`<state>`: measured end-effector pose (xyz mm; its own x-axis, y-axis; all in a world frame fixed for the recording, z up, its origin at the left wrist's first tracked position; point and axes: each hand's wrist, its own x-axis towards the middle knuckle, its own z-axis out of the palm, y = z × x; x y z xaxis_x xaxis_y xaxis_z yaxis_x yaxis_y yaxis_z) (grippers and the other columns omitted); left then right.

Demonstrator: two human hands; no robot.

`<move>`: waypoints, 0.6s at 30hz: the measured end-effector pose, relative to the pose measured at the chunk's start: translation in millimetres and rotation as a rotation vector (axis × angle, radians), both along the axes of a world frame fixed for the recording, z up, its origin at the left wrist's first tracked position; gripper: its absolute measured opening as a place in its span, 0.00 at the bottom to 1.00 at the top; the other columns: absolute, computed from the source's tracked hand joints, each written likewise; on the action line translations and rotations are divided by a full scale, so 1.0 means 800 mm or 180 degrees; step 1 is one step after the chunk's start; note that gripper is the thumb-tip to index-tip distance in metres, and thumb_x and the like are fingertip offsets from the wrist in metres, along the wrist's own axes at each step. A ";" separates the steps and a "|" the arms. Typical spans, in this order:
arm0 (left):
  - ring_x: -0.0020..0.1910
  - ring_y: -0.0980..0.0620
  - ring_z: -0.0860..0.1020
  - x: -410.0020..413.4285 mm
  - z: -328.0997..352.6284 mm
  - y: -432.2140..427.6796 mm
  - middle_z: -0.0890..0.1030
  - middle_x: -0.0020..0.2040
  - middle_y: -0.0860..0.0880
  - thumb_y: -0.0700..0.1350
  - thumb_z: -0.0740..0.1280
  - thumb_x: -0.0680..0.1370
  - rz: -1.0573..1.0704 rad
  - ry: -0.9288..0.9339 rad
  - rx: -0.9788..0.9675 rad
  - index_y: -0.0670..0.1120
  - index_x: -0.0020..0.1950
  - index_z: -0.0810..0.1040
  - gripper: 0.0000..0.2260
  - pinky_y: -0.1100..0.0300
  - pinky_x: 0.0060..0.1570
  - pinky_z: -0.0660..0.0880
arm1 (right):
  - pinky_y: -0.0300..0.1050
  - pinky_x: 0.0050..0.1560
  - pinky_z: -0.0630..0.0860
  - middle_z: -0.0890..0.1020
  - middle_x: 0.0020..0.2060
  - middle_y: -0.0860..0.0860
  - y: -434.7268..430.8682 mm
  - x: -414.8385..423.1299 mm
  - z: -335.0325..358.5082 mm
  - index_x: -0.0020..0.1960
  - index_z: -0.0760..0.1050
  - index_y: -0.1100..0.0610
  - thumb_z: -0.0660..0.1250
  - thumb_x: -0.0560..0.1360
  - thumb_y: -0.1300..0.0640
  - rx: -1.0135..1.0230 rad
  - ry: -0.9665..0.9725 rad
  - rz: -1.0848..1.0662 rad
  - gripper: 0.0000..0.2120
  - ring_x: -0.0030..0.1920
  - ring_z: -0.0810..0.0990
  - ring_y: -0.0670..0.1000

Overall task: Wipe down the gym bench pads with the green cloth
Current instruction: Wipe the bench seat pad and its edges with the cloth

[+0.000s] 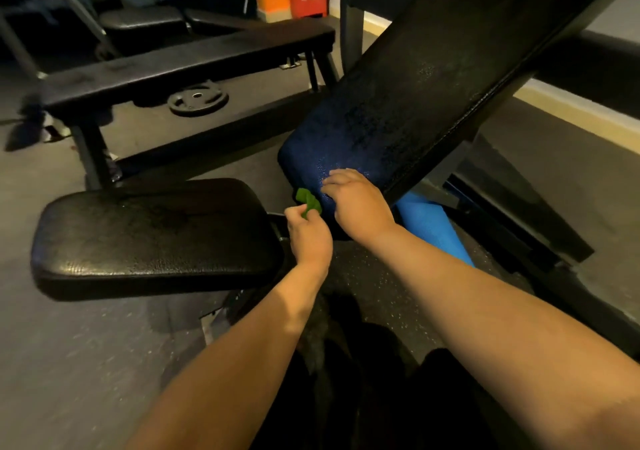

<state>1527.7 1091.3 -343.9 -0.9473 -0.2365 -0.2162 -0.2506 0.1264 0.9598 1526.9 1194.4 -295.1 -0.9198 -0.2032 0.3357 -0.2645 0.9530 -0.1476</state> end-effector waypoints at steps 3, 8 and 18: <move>0.56 0.43 0.76 0.011 0.000 0.001 0.76 0.63 0.42 0.45 0.57 0.83 -0.0029 -0.0079 -0.0039 0.52 0.59 0.67 0.05 0.47 0.59 0.73 | 0.49 0.69 0.65 0.82 0.56 0.59 0.004 -0.002 -0.003 0.58 0.82 0.63 0.65 0.70 0.69 -0.0135 0.0014 0.0139 0.17 0.63 0.75 0.60; 0.49 0.50 0.77 0.044 0.022 -0.015 0.78 0.54 0.44 0.43 0.57 0.83 -0.0453 -0.0268 0.0216 0.49 0.59 0.72 0.07 0.53 0.46 0.76 | 0.47 0.71 0.62 0.83 0.54 0.56 0.002 -0.002 -0.005 0.56 0.82 0.60 0.64 0.72 0.66 -0.0034 0.0154 0.0208 0.16 0.61 0.76 0.57; 0.56 0.55 0.79 0.067 0.104 -0.146 0.80 0.59 0.50 0.42 0.62 0.82 0.0002 0.0369 -0.0180 0.54 0.61 0.76 0.10 0.62 0.52 0.74 | 0.46 0.64 0.74 0.75 0.64 0.49 -0.133 0.007 0.034 0.69 0.70 0.45 0.57 0.83 0.56 -0.2964 -0.1059 0.0790 0.17 0.62 0.75 0.46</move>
